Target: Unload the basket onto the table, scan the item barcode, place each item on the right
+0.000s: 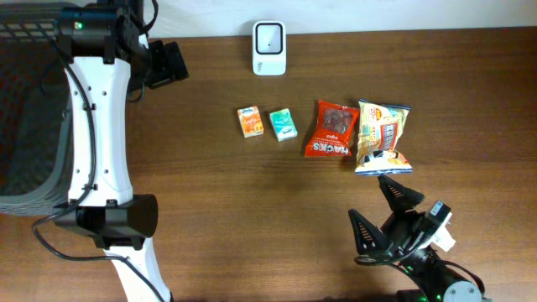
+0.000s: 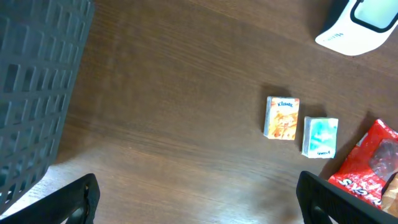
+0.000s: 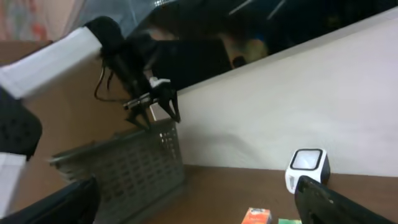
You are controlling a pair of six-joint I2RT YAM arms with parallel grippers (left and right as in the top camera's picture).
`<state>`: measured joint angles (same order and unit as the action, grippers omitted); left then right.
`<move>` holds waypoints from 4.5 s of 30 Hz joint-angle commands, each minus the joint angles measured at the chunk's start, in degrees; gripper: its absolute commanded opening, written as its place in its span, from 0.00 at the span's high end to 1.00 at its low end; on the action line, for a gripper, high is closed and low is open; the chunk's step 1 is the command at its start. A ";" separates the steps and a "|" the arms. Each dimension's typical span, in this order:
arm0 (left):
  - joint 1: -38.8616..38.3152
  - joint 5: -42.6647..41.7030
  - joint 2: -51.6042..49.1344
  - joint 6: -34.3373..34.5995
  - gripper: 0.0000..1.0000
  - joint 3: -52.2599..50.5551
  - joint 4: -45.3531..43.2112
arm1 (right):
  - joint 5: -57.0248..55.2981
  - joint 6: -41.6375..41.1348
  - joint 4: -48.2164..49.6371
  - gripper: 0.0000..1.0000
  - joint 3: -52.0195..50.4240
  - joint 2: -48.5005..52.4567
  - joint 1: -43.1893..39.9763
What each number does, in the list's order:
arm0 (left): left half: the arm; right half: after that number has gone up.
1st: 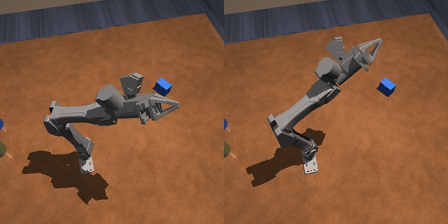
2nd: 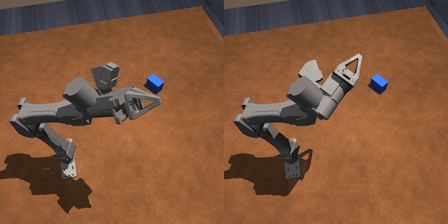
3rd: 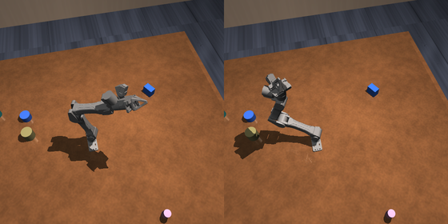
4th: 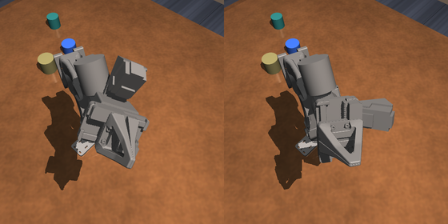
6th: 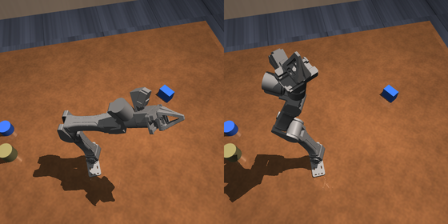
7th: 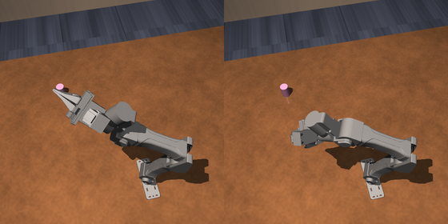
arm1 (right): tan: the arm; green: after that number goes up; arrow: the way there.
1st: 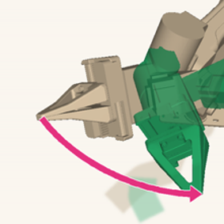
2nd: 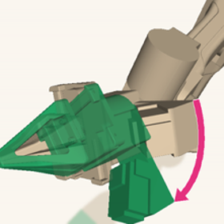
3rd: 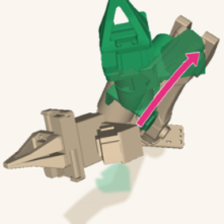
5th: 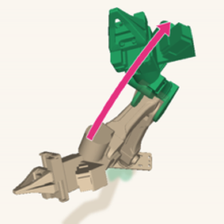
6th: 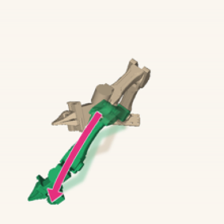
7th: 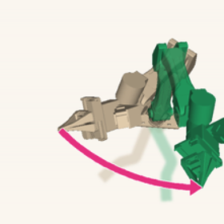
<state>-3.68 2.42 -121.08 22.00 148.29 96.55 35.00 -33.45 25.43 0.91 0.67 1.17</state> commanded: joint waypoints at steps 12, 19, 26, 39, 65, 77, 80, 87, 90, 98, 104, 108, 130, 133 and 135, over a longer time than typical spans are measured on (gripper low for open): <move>0.11 0.59 1.75 -0.66 0.01 0.37 0.00 | -19.06 27.45 -73.09 0.02 69.09 49.13 0.28; 0.11 0.59 1.75 -0.66 0.01 0.37 0.00 | -23.54 22.45 -83.93 0.01 76.87 76.74 0.31; 0.11 0.59 1.75 -0.66 0.01 0.37 0.00 | -39.50 19.23 -78.58 0.01 76.89 98.42 -6.25; 0.11 0.57 1.75 -0.66 0.01 0.37 0.00 | -20.41 23.76 -69.51 0.96 76.98 111.75 -11.87; 0.11 0.59 1.75 -0.66 0.01 0.37 0.02 | -22.60 13.73 -64.00 0.96 87.17 122.70 11.39; 0.11 0.57 1.75 -0.66 0.01 0.37 0.00 | -27.69 23.45 -102.53 0.32 113.22 119.80 3.54; 0.11 0.57 1.75 -0.66 0.01 0.37 0.00 | -39.34 23.26 -110.46 0.86 109.15 120.80 -2.36; 0.11 0.59 1.75 -0.66 0.01 0.37 0.00 | -39.74 20.52 -87.76 0.84 88.54 120.91 -8.46; 0.11 0.59 1.75 -0.66 0.01 0.37 0.00 | -25.70 21.22 -82.18 0.96 85.33 120.89 -8.26; 0.11 0.59 1.75 -0.66 0.01 0.37 0.00 | -20.70 34.49 -113.39 0.23 108.32 118.09 -8.24; 0.11 0.59 1.75 -0.66 0.01 0.37 0.00 | -20.20 34.51 -107.03 0.02 100.13 118.09 -2.19; 0.11 0.57 1.75 -0.66 0.01 0.37 0.00 | -22.43 34.49 -97.02 0.01 100.13 118.09 0.04; 0.11 0.59 1.75 -0.66 0.01 0.37 0.00 | -27.45 22.10 -99.86 0.96 120.78 122.42 8.66; 0.11 0.59 1.75 -0.66 0.01 0.37 0.00 | -11.13 22.67 -104.19 0.96 128.32 122.42 5.01; 0.11 0.59 1.75 -0.66 0.01 0.37 0.00 | 3.43 22.64 -104.10 0.96 126.11 122.55 -0.07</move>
<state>-3.68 2.42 -120.68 21.85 148.29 96.55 20.36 -10.59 -78.41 128.35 123.87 5.98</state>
